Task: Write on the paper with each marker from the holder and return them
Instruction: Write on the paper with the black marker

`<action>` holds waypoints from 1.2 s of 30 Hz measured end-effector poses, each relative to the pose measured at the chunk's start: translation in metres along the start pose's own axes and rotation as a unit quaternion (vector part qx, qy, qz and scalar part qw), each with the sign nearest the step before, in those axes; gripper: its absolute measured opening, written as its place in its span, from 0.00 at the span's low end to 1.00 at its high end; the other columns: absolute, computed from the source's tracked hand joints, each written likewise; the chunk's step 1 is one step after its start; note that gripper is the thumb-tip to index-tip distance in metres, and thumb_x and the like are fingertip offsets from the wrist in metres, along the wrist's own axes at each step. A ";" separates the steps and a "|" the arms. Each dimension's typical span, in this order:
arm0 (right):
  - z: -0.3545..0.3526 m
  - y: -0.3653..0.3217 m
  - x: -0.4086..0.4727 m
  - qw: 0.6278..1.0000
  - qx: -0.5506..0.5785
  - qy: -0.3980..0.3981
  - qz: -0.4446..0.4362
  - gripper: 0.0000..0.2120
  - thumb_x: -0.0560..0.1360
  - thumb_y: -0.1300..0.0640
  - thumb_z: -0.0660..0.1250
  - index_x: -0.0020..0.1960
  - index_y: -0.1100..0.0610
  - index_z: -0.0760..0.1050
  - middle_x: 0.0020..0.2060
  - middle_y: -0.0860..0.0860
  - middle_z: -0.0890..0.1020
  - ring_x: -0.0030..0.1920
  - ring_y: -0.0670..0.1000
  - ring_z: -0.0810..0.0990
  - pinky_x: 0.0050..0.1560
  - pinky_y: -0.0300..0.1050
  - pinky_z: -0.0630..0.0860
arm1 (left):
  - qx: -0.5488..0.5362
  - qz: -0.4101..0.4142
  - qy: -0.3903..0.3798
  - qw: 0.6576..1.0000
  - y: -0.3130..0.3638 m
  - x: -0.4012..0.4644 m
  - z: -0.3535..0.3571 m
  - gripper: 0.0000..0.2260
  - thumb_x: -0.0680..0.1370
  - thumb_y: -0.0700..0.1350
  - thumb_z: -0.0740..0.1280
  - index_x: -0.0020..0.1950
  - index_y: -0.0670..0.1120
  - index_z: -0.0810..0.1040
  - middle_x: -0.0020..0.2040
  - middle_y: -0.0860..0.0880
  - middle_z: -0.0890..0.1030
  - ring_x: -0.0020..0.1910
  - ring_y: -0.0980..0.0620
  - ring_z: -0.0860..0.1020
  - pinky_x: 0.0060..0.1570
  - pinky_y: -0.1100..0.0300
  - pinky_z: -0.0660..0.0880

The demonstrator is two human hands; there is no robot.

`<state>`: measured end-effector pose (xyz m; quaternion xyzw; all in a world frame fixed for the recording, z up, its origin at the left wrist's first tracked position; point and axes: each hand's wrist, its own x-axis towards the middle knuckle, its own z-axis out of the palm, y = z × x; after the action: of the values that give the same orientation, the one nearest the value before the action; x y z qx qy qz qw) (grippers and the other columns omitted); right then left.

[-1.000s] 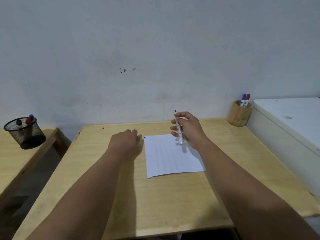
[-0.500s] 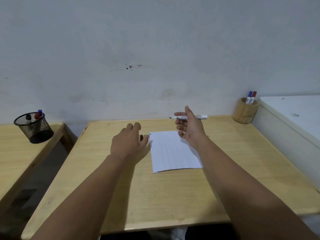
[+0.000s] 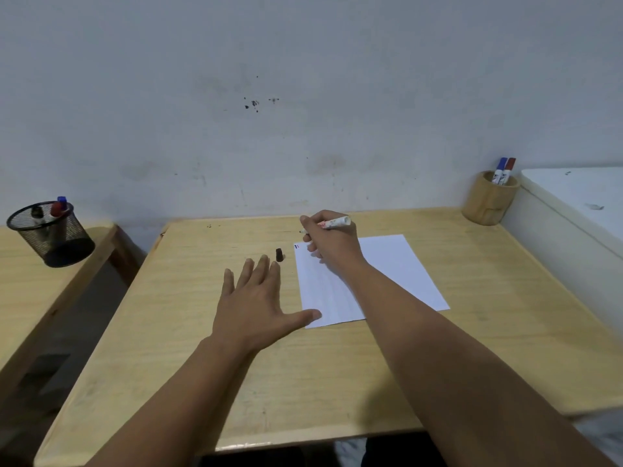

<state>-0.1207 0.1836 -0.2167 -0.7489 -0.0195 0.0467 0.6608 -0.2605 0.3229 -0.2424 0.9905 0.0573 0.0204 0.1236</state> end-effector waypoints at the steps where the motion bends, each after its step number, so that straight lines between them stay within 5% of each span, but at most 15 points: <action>1: 0.003 0.000 0.002 1.000 -0.004 0.003 -0.007 0.20 0.76 0.43 0.77 0.39 0.59 0.79 0.30 0.52 0.82 0.28 0.49 0.78 0.28 0.39 0.71 | 0.006 -0.001 -0.001 1.000 -0.001 0.001 0.001 0.58 0.64 0.86 0.51 0.84 0.49 0.54 0.86 0.50 0.50 0.85 0.49 0.44 0.81 0.40 0.42; 4: 0.012 0.004 0.005 0.999 -0.016 0.021 -0.027 0.23 0.76 0.43 0.76 0.36 0.59 0.75 0.32 0.60 0.82 0.28 0.51 0.78 0.31 0.43 0.74 | 0.012 0.004 0.009 1.000 -0.002 0.001 0.004 0.59 0.63 0.86 0.51 0.84 0.49 0.55 0.86 0.50 0.51 0.85 0.49 0.45 0.81 0.39 0.42; 10: 0.013 0.022 0.005 0.997 -0.059 0.055 -0.004 0.16 0.74 0.50 0.68 0.28 0.50 0.71 0.32 0.57 0.82 0.32 0.53 0.87 0.35 0.46 0.77 | 0.008 0.004 0.012 1.000 -0.004 0.002 0.007 0.60 0.63 0.86 0.51 0.84 0.49 0.56 0.86 0.51 0.51 0.85 0.49 0.44 0.81 0.40 0.41; 21: 0.013 0.025 0.008 0.995 -0.085 0.059 -0.011 0.14 0.73 0.52 0.68 0.29 0.52 0.73 0.35 0.59 0.87 0.32 0.56 0.88 0.41 0.58 0.87 | 0.006 0.005 0.010 1.000 -0.004 0.001 0.005 0.60 0.63 0.86 0.51 0.84 0.49 0.55 0.86 0.51 0.50 0.85 0.49 0.44 0.81 0.40 0.41; 29: 0.015 0.026 0.009 0.993 -0.101 0.047 -0.028 0.14 0.73 0.53 0.69 0.36 0.63 0.76 0.34 0.61 0.85 0.29 0.50 0.84 0.38 0.51 0.84 | 0.008 0.005 0.013 1.000 -0.004 0.002 0.005 0.60 0.62 0.87 0.50 0.84 0.49 0.56 0.86 0.50 0.50 0.85 0.49 0.44 0.81 0.39 0.41; 36: 0.015 0.027 0.013 0.994 -0.100 0.036 -0.026 0.13 0.70 0.52 0.69 0.36 0.62 0.73 0.32 0.61 0.83 0.29 0.52 0.83 0.38 0.53 0.83 | 0.009 0.007 0.013 1.000 -0.005 0.002 0.006 0.60 0.62 0.87 0.50 0.84 0.49 0.56 0.86 0.50 0.51 0.85 0.48 0.45 0.81 0.39 0.42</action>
<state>-0.1101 0.1962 -0.2463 -0.8115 -0.0195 0.0002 0.5841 -0.2588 0.3263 -0.2498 0.9915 0.0519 0.0339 0.1142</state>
